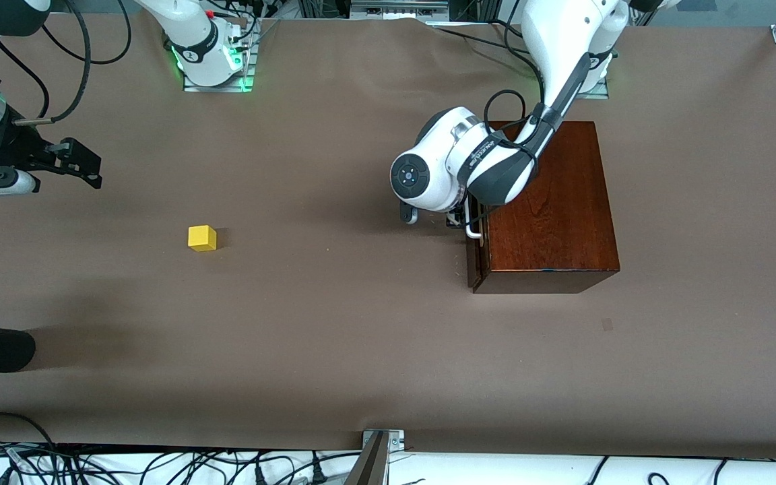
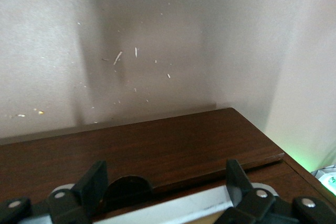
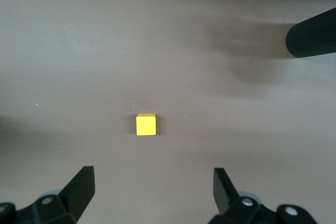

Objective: Open drawer, take yellow block, close drawer

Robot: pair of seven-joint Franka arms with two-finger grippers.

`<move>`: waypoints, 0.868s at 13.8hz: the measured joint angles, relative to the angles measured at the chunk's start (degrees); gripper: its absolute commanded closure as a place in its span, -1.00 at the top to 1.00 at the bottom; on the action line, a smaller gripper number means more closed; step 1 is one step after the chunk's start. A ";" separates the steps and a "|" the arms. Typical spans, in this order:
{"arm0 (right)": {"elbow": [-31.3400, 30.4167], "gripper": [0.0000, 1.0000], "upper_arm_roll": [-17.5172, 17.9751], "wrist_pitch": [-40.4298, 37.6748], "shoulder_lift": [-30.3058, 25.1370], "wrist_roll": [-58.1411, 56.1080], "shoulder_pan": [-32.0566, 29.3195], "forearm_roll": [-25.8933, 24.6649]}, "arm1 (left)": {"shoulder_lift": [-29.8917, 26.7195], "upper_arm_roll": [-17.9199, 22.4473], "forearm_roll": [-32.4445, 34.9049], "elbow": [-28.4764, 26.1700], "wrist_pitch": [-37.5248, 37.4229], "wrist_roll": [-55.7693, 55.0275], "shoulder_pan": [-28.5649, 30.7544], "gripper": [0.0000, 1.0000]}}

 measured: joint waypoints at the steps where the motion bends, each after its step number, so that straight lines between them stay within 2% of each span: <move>1: 0.00 1.00 0.00 0.00 0.00 0.01 0.00 0.00 | -0.61 0.01 0.10 0.29 0.04 0.00 0.09 1.00; 7: 0.07 1.00 0.19 0.12 0.00 0.06 0.01 0.01 | -9.00 -0.04 -1.00 3.98 0.02 -2.90 0.79 1.00; 9: 0.07 1.00 0.21 0.08 0.01 0.10 0.01 0.01 | -12.72 0.12 -1.01 5.96 -0.19 -3.12 4.49 1.00; 12: 0.07 1.00 0.23 0.06 0.01 0.18 0.02 0.01 | -18.13 0.27 -1.14 6.91 -2.06 -2.85 14.05 1.00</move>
